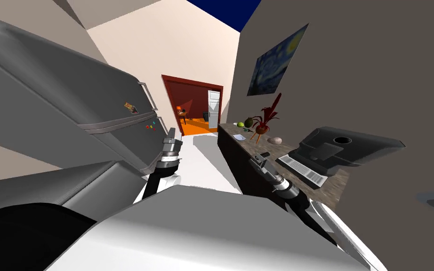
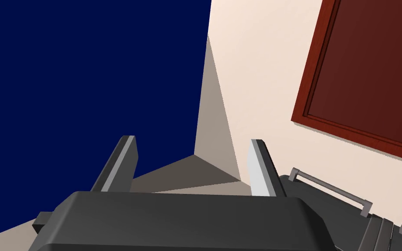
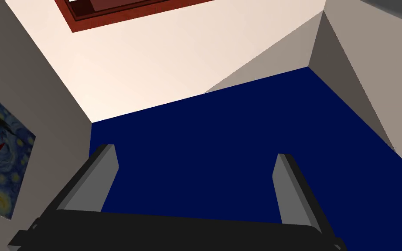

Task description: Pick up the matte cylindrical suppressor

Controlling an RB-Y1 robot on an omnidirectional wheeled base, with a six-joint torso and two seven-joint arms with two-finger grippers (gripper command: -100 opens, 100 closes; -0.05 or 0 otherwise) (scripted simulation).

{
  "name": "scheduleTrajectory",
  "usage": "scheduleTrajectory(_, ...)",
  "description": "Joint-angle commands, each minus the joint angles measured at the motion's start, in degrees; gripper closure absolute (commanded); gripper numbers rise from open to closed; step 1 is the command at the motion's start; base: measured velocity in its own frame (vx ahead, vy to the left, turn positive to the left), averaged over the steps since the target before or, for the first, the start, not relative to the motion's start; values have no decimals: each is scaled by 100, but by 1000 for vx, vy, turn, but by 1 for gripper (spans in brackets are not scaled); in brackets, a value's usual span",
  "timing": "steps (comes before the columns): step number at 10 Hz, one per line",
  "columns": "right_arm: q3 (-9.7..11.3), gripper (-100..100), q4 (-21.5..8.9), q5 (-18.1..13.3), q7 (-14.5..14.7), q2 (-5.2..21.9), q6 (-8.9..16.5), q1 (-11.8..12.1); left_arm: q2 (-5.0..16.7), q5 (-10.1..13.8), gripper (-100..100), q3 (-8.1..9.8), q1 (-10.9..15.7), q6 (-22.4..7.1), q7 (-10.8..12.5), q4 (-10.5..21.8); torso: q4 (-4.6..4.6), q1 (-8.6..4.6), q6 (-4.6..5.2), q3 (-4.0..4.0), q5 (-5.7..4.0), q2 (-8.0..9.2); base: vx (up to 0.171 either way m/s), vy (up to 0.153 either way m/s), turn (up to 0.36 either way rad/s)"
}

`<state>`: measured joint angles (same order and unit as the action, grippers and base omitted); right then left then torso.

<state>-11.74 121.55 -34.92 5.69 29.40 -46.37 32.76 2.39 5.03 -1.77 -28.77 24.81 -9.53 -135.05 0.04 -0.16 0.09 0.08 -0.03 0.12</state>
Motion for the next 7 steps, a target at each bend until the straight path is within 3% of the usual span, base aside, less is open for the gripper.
scheduleTrajectory(1, -127, -100, -208, -286, 17, 281, -135, 74, 0, 0, 0, 0, 0, 0, 0, 0, 0, 0, 0, 0, 0, 0, -31, 41, 304)
scheduleTrajectory(4, -204, -100, -374, -625, 58, 512, -225, 157, 0, 0, 0, -1, 1, 0, 0, 0, -1, 0, -7, -2, 0, -4, -19, 32, 242)
scheduleTrajectory(7, -358, -100, -719, -1133, 165, 988, -387, 346, 0, 0, 0, 0, 0, 0, 0, 0, -2, -2, 1, -5, -1, -8, -4, 35, 267)
